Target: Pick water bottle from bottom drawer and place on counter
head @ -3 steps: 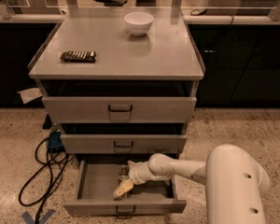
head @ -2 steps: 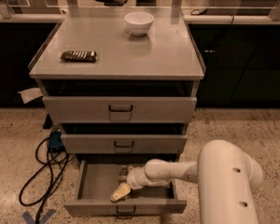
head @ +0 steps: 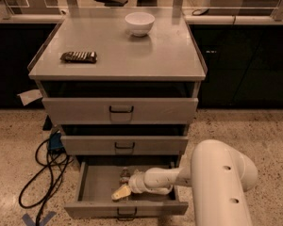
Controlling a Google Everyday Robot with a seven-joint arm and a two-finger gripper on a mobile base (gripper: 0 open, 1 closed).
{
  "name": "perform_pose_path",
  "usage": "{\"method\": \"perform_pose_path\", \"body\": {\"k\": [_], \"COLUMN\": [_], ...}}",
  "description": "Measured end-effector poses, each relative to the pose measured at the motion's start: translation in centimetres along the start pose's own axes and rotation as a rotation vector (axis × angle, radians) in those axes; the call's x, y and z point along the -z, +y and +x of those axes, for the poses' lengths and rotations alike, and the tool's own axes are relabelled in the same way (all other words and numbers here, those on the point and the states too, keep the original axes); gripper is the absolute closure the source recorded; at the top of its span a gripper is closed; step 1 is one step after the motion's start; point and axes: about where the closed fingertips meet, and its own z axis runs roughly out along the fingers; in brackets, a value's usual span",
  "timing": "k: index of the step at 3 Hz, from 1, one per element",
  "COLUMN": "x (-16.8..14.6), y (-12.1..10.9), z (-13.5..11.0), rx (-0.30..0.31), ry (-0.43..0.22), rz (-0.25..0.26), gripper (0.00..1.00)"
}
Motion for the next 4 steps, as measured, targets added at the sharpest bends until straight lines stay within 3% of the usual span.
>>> {"method": "perform_pose_path", "body": {"k": [1,2,4], "x": [0.0,-2.9,-4.0], "y": [0.0,0.1,-0.6], "z": [0.0,-0.2,0.1], "rx": [0.000,-0.058,-0.090], "ry": [0.000,0.041,0.038], "rz": [0.000,0.010,0.023], "gripper": [0.00,0.00,0.00]}}
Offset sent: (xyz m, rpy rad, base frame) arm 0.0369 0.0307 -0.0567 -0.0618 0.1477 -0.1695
